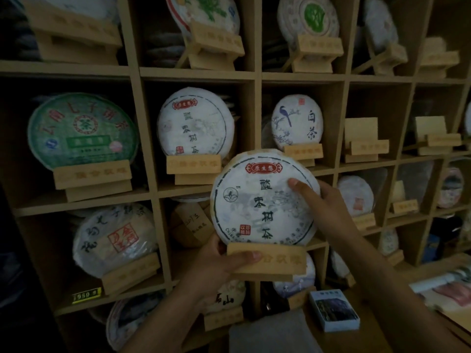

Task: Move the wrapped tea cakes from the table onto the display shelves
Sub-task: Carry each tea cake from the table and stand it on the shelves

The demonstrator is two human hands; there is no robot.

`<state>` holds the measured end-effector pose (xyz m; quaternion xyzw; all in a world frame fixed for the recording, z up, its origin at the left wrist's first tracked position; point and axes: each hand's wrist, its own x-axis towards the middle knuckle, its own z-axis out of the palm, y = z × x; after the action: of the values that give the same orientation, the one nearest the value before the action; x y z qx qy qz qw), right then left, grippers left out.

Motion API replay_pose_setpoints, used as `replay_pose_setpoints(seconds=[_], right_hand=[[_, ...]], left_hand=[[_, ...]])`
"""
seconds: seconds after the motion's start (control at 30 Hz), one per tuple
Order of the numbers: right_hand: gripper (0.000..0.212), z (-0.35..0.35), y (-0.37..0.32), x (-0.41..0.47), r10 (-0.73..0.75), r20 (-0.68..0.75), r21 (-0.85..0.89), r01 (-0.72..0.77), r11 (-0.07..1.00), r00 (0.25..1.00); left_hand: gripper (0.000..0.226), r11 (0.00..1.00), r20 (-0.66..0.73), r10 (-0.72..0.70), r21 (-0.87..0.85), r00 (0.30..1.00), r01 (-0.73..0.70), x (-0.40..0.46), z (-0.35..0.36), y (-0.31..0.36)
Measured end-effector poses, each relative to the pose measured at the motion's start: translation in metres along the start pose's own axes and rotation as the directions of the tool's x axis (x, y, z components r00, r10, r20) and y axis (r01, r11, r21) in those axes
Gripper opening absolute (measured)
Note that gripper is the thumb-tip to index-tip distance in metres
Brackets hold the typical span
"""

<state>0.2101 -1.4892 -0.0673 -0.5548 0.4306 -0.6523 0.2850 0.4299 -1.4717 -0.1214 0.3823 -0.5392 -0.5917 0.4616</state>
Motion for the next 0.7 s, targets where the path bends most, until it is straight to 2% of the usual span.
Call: replay_pose_setpoints(seconds=[0.1, 0.27, 0.5, 0.6, 0.7], right_hand=[[0.012, 0.016, 0.011, 0.001, -0.001, 0.018, 0.012, 0.001, 1.0, 1.0], [0.033, 0.032, 0.031, 0.007, 0.223, 0.148, 0.064, -0.234, 0.97, 0.964], [0.042, 0.057, 0.062, 0.025, 0.359, 0.218, -0.09, -0.348, 0.933, 0.907], [0.036, 0.063, 0.081, 0.029, 0.382, 0.276, -0.096, -0.37, 0.924, 0.882], [0.018, 0.077, 0.099, 0.031, 0.405, 0.303, -0.013, -0.422, 0.907, 0.863]], left_hand=[[0.082, 1.0, -0.037, -0.017, 0.013, 0.999, 0.017, 0.002, -0.012, -0.005], [0.085, 0.999, -0.094, -0.037, 0.02, 0.995, 0.039, 0.005, -0.034, -0.016], [0.07, 0.994, -0.157, -0.104, 0.028, 0.982, 0.109, 0.019, -0.067, -0.045], [0.065, 0.994, -0.172, -0.105, 0.023, 0.979, 0.111, 0.029, -0.08, -0.057], [0.062, 0.994, -0.188, -0.099, 0.035, 0.977, 0.107, 0.041, -0.089, -0.064]])
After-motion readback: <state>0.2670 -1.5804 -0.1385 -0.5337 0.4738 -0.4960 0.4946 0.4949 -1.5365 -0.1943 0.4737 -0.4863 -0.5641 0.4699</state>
